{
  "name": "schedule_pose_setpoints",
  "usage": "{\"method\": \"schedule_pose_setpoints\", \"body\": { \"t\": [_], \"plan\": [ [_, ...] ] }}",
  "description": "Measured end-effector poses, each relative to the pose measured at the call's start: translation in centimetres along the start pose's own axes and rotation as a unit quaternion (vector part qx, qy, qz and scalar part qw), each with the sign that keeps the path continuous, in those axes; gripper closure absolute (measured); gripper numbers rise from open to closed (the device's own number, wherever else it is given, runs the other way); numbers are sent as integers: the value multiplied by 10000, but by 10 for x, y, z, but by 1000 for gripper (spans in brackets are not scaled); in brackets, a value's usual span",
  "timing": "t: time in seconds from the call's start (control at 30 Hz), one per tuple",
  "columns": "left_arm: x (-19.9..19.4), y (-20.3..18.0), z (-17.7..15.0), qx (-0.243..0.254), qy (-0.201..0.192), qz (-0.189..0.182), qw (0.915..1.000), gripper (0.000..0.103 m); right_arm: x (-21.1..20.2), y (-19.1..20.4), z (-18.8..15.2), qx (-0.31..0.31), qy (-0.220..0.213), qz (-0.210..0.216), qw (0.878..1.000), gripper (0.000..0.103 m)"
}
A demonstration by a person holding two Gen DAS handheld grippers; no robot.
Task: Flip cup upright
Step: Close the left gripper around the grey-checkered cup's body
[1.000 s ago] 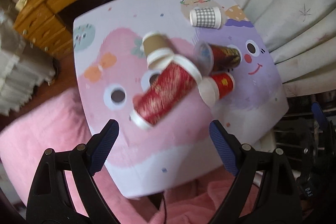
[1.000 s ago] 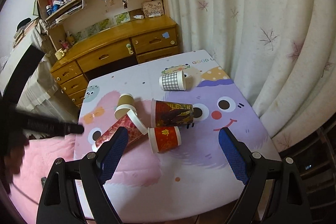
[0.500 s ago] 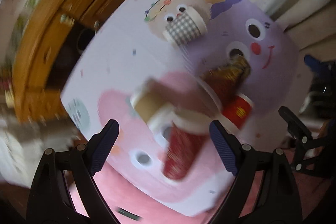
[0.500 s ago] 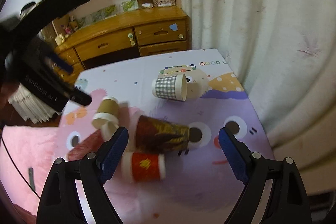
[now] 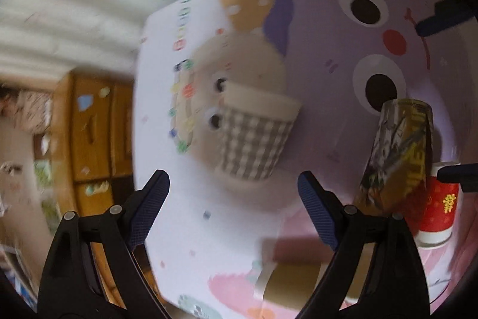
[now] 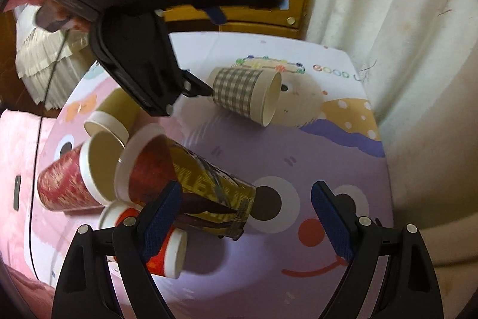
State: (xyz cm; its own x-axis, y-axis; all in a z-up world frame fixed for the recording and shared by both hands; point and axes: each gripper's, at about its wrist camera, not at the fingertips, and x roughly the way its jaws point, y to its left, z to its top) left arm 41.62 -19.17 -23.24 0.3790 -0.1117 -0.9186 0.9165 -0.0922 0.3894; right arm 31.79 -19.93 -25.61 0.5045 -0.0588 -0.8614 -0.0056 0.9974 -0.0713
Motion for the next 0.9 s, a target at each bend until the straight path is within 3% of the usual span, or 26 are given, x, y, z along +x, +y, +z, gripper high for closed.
{"method": "schedule_pose_setpoints", "body": {
  "t": [0.33,0.43,0.5,0.57,0.77,0.9],
  "plan": [
    [54,-4,29,78,55,-611,9981,16,22,-17,2,40,169,166,9997,14],
    [57,-2,28,-67,128,-744,9971,25,21,-18,4,16,156,99,9998,14],
    [58,0,29,-172,163,-899,9957,41,17,-18,4,29,138,51,9999,14],
    [58,1,30,-212,175,-946,9951,41,11,-18,4,55,108,56,9999,14],
    [29,13,27,-766,92,-876,9932,41,-12,-16,7,141,-91,-63,9998,14],
    [-10,21,17,-1310,-88,-799,9881,41,-34,-13,7,381,-234,49,9990,14]
  ]
}}
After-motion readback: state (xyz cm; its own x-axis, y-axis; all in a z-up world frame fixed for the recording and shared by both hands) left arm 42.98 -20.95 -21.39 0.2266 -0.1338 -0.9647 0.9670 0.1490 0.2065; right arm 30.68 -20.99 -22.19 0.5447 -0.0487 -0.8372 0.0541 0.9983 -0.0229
